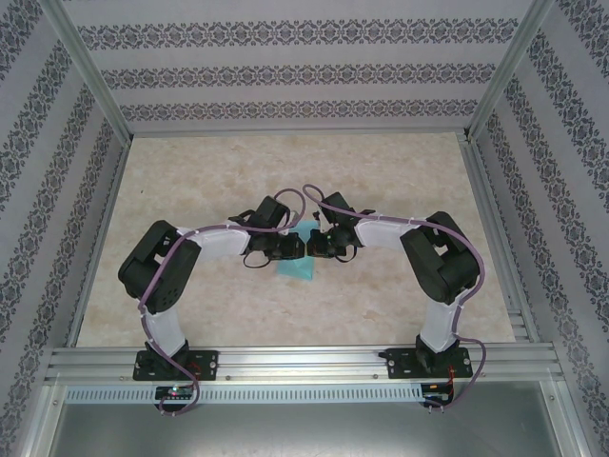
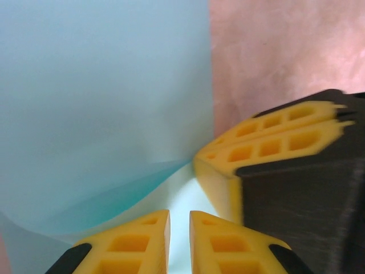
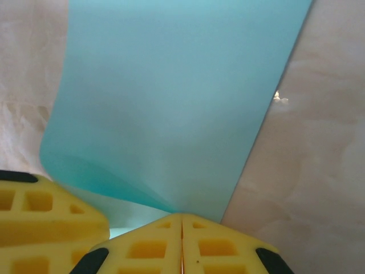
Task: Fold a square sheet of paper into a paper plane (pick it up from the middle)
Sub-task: Fold the triangle a second time at the center of the table.
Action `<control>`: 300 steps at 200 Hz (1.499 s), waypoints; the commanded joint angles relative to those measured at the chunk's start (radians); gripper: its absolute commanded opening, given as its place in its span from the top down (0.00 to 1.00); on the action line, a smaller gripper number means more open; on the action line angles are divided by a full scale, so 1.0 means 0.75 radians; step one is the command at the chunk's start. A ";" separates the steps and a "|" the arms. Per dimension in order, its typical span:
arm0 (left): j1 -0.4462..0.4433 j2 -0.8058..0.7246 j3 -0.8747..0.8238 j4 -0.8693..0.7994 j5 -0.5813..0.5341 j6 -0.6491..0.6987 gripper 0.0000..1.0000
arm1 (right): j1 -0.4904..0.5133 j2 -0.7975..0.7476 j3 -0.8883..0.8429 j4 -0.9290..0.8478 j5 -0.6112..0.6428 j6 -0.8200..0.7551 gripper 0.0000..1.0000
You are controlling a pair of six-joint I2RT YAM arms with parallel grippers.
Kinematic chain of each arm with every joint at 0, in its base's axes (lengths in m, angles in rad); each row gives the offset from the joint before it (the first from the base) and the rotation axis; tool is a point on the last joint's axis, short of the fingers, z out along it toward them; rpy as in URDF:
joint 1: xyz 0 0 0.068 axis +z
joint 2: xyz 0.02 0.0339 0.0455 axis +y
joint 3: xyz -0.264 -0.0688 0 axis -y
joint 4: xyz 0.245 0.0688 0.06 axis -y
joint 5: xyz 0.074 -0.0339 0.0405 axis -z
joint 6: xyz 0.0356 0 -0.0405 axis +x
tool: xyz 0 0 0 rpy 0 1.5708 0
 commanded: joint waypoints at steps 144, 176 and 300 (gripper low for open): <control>0.259 0.067 0.083 -0.163 0.024 0.079 0.81 | -0.004 0.160 -0.051 -0.203 0.289 -0.146 0.93; 0.257 -0.047 0.107 -0.156 0.119 0.101 0.80 | -0.003 0.153 -0.040 -0.201 0.274 -0.138 0.93; 0.137 0.068 0.043 -0.045 0.231 0.009 0.92 | -0.004 0.126 -0.055 -0.122 0.183 -0.113 0.93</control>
